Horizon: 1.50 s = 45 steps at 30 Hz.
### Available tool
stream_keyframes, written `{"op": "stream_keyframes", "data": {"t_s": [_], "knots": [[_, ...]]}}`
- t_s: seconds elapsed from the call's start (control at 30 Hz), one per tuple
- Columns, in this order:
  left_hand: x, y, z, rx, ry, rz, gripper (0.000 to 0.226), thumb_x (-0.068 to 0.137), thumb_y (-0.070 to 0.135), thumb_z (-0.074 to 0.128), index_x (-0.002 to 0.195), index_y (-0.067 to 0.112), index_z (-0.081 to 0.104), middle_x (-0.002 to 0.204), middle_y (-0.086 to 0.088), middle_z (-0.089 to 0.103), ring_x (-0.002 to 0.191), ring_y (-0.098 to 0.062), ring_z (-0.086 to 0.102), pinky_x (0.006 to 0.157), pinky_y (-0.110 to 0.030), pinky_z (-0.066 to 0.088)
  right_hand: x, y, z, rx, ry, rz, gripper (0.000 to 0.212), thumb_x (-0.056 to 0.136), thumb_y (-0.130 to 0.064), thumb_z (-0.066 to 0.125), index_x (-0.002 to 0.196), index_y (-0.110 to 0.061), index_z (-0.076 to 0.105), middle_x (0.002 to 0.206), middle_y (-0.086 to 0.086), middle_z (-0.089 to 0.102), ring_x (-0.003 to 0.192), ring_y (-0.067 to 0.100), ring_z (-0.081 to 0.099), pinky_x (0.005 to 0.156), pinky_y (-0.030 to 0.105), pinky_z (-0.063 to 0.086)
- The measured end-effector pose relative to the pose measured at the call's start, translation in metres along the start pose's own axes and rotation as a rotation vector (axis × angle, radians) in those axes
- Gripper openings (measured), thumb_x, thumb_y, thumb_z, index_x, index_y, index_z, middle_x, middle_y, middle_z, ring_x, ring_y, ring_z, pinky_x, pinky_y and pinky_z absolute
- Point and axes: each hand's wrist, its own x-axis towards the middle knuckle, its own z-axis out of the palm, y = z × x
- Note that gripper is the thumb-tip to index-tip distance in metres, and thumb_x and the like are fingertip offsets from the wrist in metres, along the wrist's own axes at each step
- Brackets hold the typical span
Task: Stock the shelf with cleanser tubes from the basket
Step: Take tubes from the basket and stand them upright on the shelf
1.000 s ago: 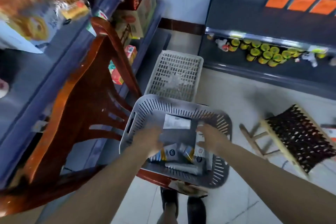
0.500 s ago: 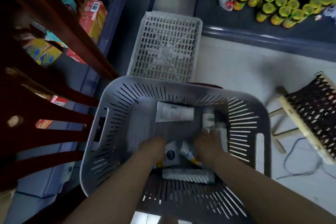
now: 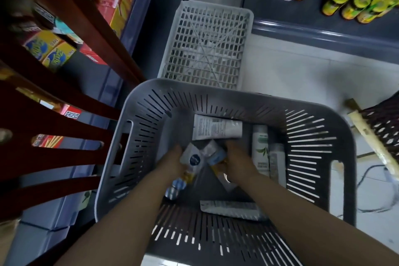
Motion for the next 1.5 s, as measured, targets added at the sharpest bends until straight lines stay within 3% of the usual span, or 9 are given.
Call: {"op": "stream_keyframes", "data": {"t_s": [0.23, 0.57, 0.7, 0.77, 1.0, 1.13, 1.23, 1.4, 1.5], "knots": [[-0.002, -0.002, -0.011, -0.536, 0.176, -0.062, 0.045, 0.082, -0.008, 0.061, 0.125, -0.004, 0.047, 0.125, -0.022, 0.056, 0.116, -0.033, 0.055, 0.086, -0.031, 0.043, -0.023, 0.002, 0.022, -0.07, -0.167, 0.103, 0.044, 0.087, -0.015, 0.058, 0.129, -0.01, 0.043, 0.126, 0.011, 0.054, 0.113, 0.025, 0.055, 0.093, 0.033, 0.047], [-0.009, 0.005, -0.017, -0.674, 0.204, -0.024, 0.043, 0.087, -0.008, 0.054, 0.128, -0.001, 0.047, 0.126, -0.022, 0.056, 0.116, -0.034, 0.055, 0.094, -0.037, 0.044, -0.022, -0.008, 0.046, -0.03, -0.015, 0.269, 0.029, 0.083, -0.026, 0.059, 0.11, -0.017, 0.062, 0.112, 0.007, 0.067, 0.104, 0.025, 0.063, 0.08, 0.03, 0.05], [-0.026, 0.011, -0.019, -0.655, 0.198, 0.032, 0.041, 0.087, -0.009, 0.054, 0.126, -0.002, 0.048, 0.119, -0.02, 0.058, 0.105, -0.029, 0.057, 0.081, -0.028, 0.045, -0.031, -0.006, 0.035, 0.05, 0.014, 0.232, 0.011, 0.088, -0.015, 0.051, 0.083, -0.013, 0.06, 0.088, 0.005, 0.066, 0.09, 0.026, 0.062, 0.061, 0.026, 0.042], [-0.037, 0.015, -0.021, -0.646, 0.204, 0.057, 0.039, 0.087, -0.009, 0.054, 0.124, -0.001, 0.05, 0.108, -0.016, 0.059, 0.092, -0.019, 0.052, 0.064, -0.02, 0.045, -0.042, -0.003, 0.022, 0.04, 0.065, 0.213, 0.026, 0.09, -0.009, 0.046, 0.067, -0.019, 0.042, 0.077, 0.001, 0.054, 0.081, 0.022, 0.054, 0.059, 0.025, 0.034], [-0.121, 0.039, -0.044, -0.747, 0.316, 0.172, 0.036, 0.084, -0.013, 0.056, 0.119, -0.004, 0.053, 0.102, -0.013, 0.058, 0.097, -0.022, 0.054, 0.075, -0.026, 0.047, -0.095, -0.026, -0.051, 0.115, 0.302, -0.086, 0.012, 0.091, -0.009, 0.051, 0.09, -0.018, 0.042, 0.071, 0.003, 0.048, 0.065, 0.021, 0.047, 0.057, 0.036, 0.038], [-0.195, 0.057, -0.065, -0.716, 0.392, 0.324, 0.031, 0.084, -0.006, 0.06, 0.113, 0.003, 0.058, 0.099, -0.011, 0.063, 0.092, -0.02, 0.058, 0.07, -0.014, 0.049, -0.141, -0.055, -0.11, 0.116, 0.442, -0.302, 0.002, 0.085, -0.012, 0.065, 0.087, -0.012, 0.065, 0.084, 0.007, 0.068, 0.08, 0.024, 0.062, 0.068, 0.023, 0.038], [-0.258, 0.069, -0.085, -0.698, 0.496, 0.408, 0.025, 0.082, -0.007, 0.062, 0.098, 0.012, 0.062, 0.09, -0.009, 0.066, 0.084, -0.018, 0.059, 0.079, -0.031, 0.05, -0.185, -0.096, -0.154, 0.171, 0.439, -0.45, 0.006, 0.081, -0.008, 0.069, 0.082, -0.004, 0.073, 0.081, 0.005, 0.07, 0.078, 0.016, 0.063, 0.068, 0.009, 0.036], [-0.377, 0.086, -0.12, -0.786, 0.611, 0.513, 0.029, 0.083, -0.011, 0.057, 0.093, 0.015, 0.061, 0.078, 0.0, 0.067, 0.063, -0.004, 0.062, 0.055, -0.014, 0.049, -0.261, -0.177, -0.208, 0.194, 0.362, -0.743, 0.009, 0.081, -0.005, 0.068, 0.086, -0.003, 0.075, 0.082, 0.001, 0.07, 0.068, -0.018, 0.057, 0.068, 0.003, 0.04], [-0.457, 0.088, -0.14, -0.78, 0.698, 0.587, 0.026, 0.084, -0.01, 0.057, 0.09, 0.015, 0.061, 0.078, 0.003, 0.068, 0.062, 0.001, 0.063, 0.057, -0.014, 0.049, -0.306, -0.232, -0.228, 0.132, 0.321, -0.906, 0.013, 0.083, -0.007, 0.067, 0.092, -0.003, 0.074, 0.087, -0.006, 0.068, 0.073, -0.016, 0.058, 0.072, 0.002, 0.043]]}}
